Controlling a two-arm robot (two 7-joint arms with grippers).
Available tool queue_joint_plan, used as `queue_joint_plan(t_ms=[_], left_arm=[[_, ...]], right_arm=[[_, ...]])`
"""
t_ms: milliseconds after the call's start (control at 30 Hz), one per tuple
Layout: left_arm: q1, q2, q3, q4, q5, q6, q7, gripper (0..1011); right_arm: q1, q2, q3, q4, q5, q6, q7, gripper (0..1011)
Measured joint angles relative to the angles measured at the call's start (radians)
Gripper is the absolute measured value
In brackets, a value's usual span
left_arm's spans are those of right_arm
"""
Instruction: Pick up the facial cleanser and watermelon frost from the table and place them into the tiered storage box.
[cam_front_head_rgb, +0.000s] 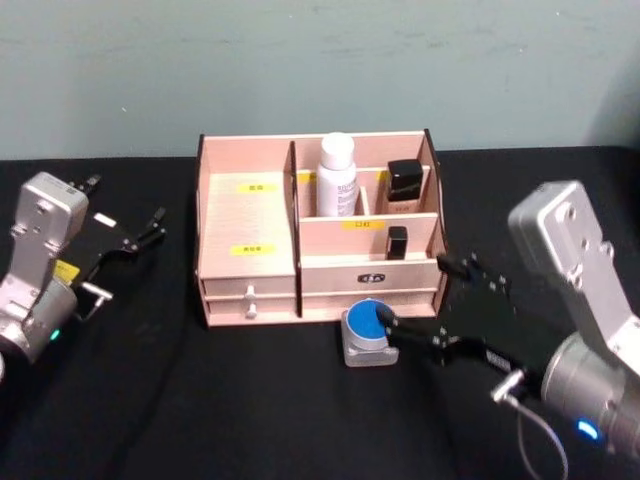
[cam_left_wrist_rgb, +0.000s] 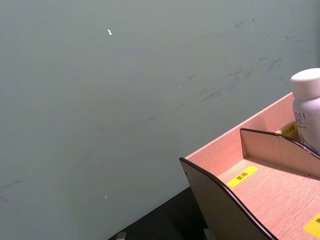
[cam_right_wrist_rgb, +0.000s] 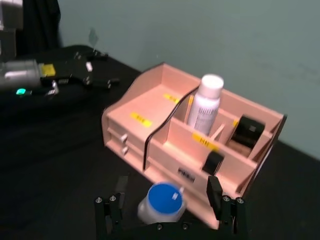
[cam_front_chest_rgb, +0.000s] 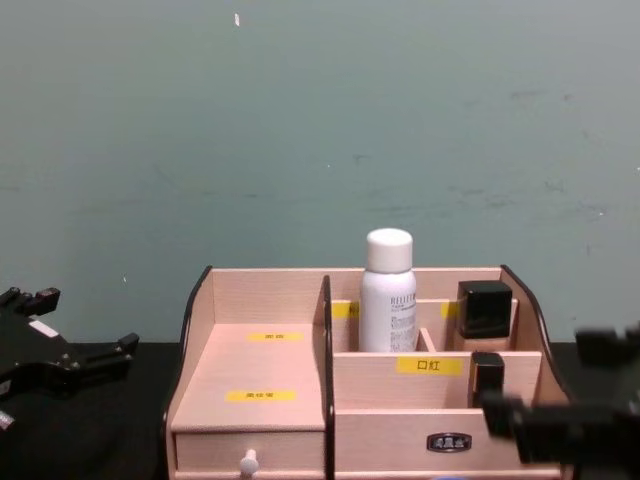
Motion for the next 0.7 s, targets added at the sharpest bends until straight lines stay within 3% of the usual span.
queue_joint_plan(t_ms=[300,700], left_arm=[[0.000,0.000,0.000,0.000,0.000,0.000,0.000,1001],[0.000,0.000,0.000,0.000,0.000,0.000,0.000,1001]], right_arm=[[-0.077,-0.005,-0.003,-0.006,-0.037,0.002,-0.013,1002],[-0.044,-0.050,-0.022,0.081,-0.081,0.012,-0.010,1002]])
